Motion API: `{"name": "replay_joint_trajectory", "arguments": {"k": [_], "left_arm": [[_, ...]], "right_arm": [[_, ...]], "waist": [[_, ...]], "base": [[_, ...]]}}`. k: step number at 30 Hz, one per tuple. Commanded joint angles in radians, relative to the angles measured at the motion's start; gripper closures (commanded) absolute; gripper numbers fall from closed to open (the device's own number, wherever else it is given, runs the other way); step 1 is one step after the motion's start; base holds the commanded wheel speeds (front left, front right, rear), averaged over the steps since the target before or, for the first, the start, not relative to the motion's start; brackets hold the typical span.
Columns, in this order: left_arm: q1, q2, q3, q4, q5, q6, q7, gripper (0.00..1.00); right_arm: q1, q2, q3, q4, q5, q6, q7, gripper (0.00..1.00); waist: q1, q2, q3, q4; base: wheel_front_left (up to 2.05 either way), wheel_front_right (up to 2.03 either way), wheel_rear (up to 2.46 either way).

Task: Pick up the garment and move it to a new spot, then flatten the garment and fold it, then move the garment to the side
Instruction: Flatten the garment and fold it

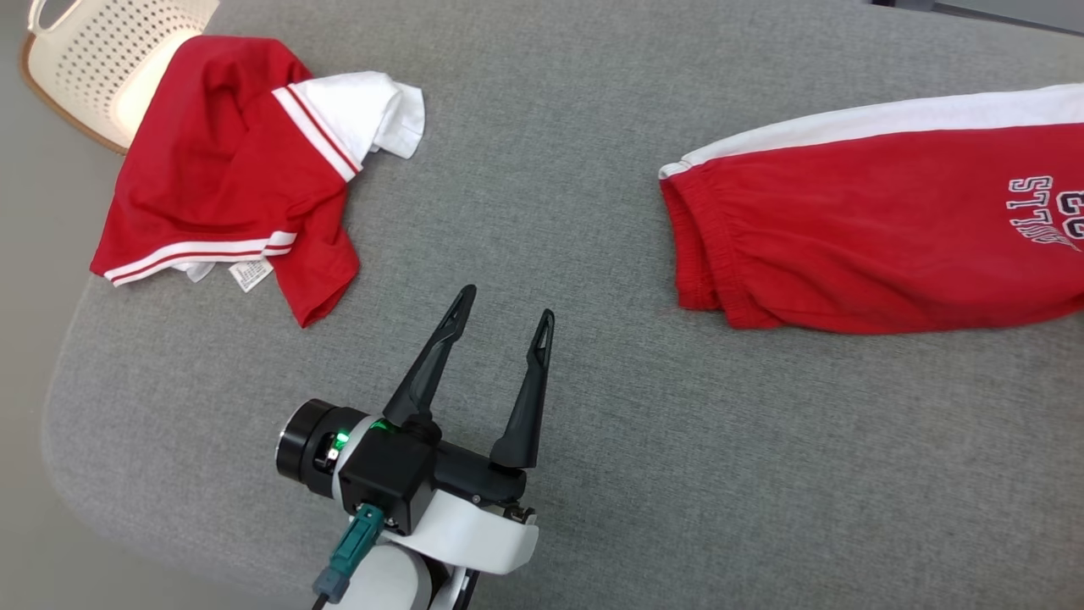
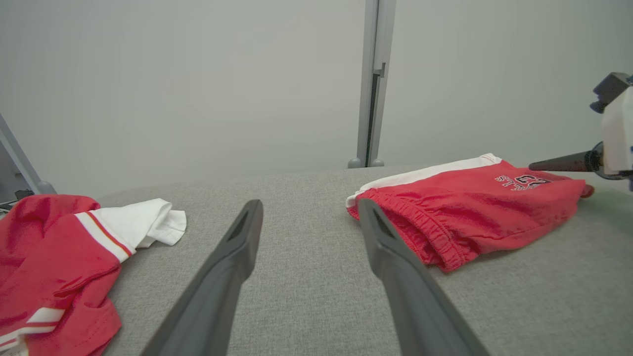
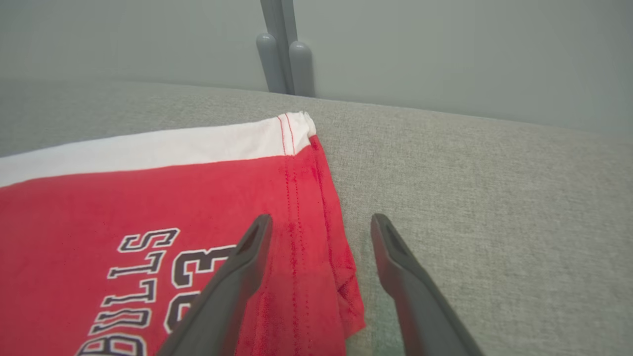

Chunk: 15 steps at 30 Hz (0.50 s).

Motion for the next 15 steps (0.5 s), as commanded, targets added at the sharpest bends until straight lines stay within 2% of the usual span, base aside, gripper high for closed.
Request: {"name": "replay_joint_trajectory", "arguments": {"k": [1,9,12,13,15], "left_arm": [[0.006,-0.007,0.009,0.005,0.013,-0.014,0.000,0.00],[0.007,-0.034,0.036,0.019,0.049,-0.065,0.000,0.00],[0.009,-0.037,0.047,0.022,0.057,-0.071,0.000,0.00],[0.010,-0.038,0.052,0.022,0.061,-0.073,0.000,0.00],[0.013,-0.041,0.060,0.021,0.066,-0.078,0.000,0.00]], "right_arm": [[-0.022,-0.002,-0.003,0.027,-0.030,0.000,0.024,0.00],[-0.074,0.012,0.001,0.125,-0.083,0.000,0.117,0.02],[-0.081,0.023,0.011,0.134,-0.079,0.000,0.123,0.95],[-0.082,0.027,0.016,0.133,-0.071,0.000,0.121,1.00],[-0.083,0.031,0.026,0.130,-0.067,-0.001,0.116,1.00]], "waist": [[0.0000,-0.0001,0.011,0.014],[0.0000,-0.0001,0.033,0.034],[0.0000,-0.0001,0.037,0.030],[0.0000,-0.0001,0.039,0.026],[0.0000,-0.0001,0.040,0.012]], "base": [[0.00,0.00,0.00],[0.00,0.00,0.00],[0.00,0.00,0.00],[0.00,0.00,0.00],[0.00,0.00,0.00]]}}
